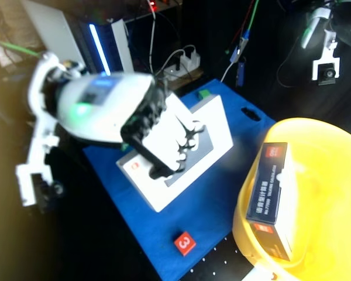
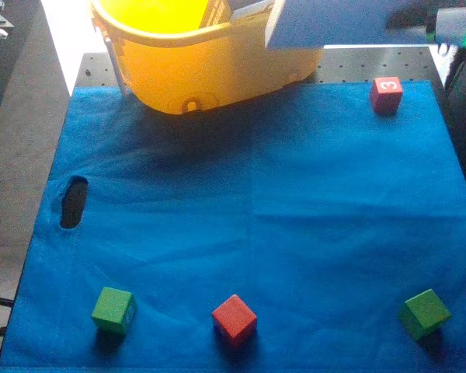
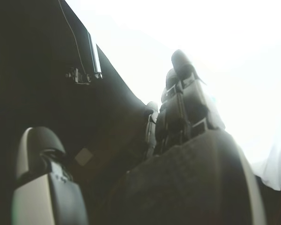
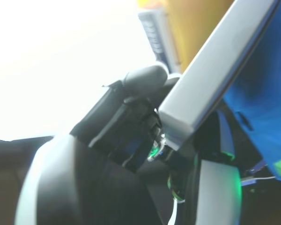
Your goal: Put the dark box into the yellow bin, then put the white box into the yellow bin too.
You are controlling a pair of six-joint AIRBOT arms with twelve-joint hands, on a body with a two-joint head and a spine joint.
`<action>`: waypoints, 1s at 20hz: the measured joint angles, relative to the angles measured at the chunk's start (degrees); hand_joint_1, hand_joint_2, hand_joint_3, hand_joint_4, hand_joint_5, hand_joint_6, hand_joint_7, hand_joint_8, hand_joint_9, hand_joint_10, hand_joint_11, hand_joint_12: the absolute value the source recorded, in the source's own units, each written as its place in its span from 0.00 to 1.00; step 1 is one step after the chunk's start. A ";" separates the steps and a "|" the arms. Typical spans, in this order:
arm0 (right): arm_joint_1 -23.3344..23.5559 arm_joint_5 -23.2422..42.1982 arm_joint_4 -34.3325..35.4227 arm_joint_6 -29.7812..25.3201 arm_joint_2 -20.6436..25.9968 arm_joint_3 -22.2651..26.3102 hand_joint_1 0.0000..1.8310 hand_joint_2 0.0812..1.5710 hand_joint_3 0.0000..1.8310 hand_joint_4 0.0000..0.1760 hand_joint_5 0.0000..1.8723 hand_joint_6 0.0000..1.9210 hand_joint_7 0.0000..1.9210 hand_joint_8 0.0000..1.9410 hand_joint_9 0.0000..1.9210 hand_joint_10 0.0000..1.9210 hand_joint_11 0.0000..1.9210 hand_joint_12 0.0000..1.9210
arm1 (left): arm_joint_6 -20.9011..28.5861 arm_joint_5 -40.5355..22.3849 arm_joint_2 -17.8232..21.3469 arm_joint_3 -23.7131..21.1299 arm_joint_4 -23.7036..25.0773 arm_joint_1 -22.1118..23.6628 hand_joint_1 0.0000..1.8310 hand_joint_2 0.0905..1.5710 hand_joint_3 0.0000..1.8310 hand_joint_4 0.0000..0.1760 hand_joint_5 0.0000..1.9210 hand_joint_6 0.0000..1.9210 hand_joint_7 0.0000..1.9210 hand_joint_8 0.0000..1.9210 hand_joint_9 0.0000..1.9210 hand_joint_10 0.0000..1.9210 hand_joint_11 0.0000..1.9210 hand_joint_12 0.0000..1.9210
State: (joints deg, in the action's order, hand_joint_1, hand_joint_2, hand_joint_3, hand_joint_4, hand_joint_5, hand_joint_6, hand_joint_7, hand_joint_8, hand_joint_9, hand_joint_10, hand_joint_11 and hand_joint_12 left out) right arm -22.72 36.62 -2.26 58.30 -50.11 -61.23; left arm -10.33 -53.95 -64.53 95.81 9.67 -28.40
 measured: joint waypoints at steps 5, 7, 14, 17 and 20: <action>4.17 -0.87 -1.81 0.00 -1.18 -1.84 0.64 0.67 0.00 0.00 0.56 0.44 0.69 0.08 0.67 0.28 0.55 0.66 | -0.20 -0.26 0.09 -0.79 0.24 -0.74 0.35 0.58 0.00 0.98 0.06 0.00 0.08 0.00 0.13 0.00 0.08 0.20; 6.60 -2.27 -3.43 -0.04 -1.73 -2.60 0.70 0.65 0.00 0.00 0.56 0.35 0.64 0.38 0.69 0.22 0.54 0.65 | -0.17 -0.33 0.09 -0.79 0.20 -0.74 0.36 0.59 0.00 0.93 0.05 0.00 0.09 0.00 0.12 0.00 0.06 0.19; 15.08 -7.74 -7.87 0.28 -3.32 -4.55 0.64 0.67 0.00 0.00 0.56 0.45 0.69 0.07 0.71 0.18 0.54 0.67 | -0.20 -0.48 0.42 -1.44 0.44 -0.74 0.34 0.60 0.00 0.57 0.00 0.00 0.06 0.00 0.11 0.00 0.05 0.19; 16.52 -8.17 -8.31 0.81 -4.00 -5.42 0.64 0.67 0.00 0.00 0.57 0.43 0.73 0.02 0.67 0.36 0.54 0.72 | -0.22 -0.44 0.44 -1.73 0.59 -0.57 0.36 0.59 0.00 0.65 0.02 0.00 0.08 0.00 0.13 0.00 0.04 0.25; 17.31 -9.51 -9.25 0.85 -5.35 -6.82 0.64 0.66 0.00 0.00 0.59 0.40 0.74 0.01 0.68 0.34 0.53 0.72 | -0.33 -0.61 0.42 -2.73 1.53 0.26 0.33 0.61 0.00 0.76 0.02 0.00 0.07 0.00 0.12 0.00 0.05 0.25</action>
State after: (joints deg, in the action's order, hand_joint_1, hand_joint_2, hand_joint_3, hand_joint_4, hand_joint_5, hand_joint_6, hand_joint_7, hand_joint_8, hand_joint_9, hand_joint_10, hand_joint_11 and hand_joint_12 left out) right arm -5.41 27.11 -11.51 59.16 -55.46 -68.05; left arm -10.66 -54.57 -64.12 93.08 11.20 -28.14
